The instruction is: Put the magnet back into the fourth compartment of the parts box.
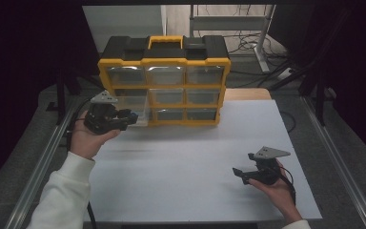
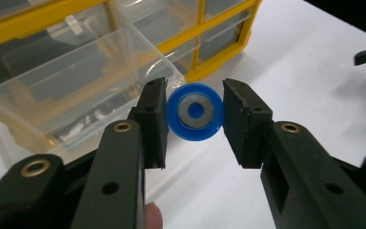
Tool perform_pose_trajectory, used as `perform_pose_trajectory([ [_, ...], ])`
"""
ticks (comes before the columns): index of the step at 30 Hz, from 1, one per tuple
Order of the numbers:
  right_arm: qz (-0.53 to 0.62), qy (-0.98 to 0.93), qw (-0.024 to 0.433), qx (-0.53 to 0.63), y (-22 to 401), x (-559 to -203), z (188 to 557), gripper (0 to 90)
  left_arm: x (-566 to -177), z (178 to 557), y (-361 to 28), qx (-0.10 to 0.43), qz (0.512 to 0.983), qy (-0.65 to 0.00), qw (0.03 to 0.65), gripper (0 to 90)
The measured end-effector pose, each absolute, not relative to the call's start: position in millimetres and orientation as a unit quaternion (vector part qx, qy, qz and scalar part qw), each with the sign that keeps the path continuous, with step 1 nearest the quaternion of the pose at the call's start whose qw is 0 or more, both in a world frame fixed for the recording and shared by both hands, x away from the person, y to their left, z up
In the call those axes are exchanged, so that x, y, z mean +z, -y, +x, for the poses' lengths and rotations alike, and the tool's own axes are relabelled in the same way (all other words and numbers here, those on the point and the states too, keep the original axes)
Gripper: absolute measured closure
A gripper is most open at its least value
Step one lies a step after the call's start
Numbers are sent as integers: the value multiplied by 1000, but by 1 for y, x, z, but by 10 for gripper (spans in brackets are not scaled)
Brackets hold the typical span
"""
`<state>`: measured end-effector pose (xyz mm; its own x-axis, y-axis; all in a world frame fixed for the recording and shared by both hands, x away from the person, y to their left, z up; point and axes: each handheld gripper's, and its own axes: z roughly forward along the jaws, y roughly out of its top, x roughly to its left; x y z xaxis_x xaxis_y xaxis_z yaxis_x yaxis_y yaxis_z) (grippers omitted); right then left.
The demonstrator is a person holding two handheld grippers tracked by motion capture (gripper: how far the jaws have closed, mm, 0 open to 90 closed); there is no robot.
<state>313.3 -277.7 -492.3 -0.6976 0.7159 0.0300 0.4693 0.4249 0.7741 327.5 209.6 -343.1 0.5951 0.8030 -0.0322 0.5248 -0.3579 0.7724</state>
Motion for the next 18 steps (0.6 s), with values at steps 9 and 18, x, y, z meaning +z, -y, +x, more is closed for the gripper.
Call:
perform_pose_trajectory([
  [9, 357, -830, 154, 400, 277, -492, 313, 129, -340, 341, -215, 186, 796, -424, 389, 625],
  [18, 358, -830, 154, 400, 278, -492, 313, 129, -335, 357, -217, 188, 793, -431, 387, 625],
])
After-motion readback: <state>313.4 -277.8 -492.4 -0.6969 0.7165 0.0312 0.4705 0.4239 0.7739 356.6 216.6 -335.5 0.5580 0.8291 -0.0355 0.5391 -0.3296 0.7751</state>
